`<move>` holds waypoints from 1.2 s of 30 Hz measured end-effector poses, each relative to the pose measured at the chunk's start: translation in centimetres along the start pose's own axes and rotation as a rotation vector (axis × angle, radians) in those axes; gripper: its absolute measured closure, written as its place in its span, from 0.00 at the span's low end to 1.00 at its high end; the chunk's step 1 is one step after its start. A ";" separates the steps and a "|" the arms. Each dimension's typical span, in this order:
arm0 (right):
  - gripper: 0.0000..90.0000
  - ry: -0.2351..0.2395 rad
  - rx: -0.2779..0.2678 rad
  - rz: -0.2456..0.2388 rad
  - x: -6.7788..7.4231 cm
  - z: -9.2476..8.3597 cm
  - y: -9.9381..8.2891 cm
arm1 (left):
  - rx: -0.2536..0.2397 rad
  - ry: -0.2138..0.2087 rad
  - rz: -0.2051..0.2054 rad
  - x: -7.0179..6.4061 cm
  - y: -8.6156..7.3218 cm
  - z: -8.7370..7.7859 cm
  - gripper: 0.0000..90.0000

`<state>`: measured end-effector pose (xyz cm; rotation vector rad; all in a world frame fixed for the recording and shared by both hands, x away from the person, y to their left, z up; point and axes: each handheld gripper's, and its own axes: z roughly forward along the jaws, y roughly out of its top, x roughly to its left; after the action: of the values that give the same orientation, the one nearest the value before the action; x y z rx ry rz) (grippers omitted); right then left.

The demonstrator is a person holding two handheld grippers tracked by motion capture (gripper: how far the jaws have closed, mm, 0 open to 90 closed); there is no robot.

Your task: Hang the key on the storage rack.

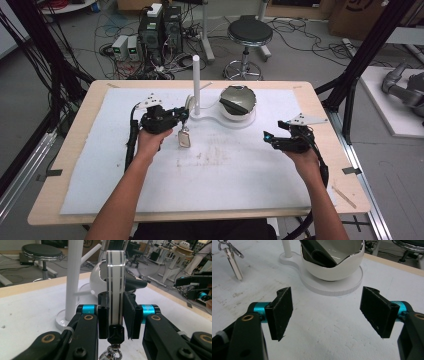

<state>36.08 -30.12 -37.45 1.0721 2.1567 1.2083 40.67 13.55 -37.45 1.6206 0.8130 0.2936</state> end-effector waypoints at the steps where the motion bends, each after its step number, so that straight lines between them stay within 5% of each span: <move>1: 0.30 0.000 0.000 0.000 0.0 0.0 0.0 | -0.001 -0.001 0.002 0.0 0.1 0.1 0.84; 20: 0.30 0.003 -0.004 0.008 0.0 -0.1 0.0 | -0.002 -0.026 -0.022 -0.4 0.5 1.8 0.84; 25: 0.30 0.003 -0.006 0.011 -0.1 -0.2 0.0 | 0.031 -0.015 -0.033 -0.1 0.1 2.4 0.84; 36: 0.30 0.005 -0.007 0.013 -0.2 -0.2 -0.1 | 0.016 -0.007 -0.045 0.1 0.7 2.9 0.84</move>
<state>36.05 -30.35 -37.41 1.0829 2.1511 1.2240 42.75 11.37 -37.52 1.6147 0.8475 0.2498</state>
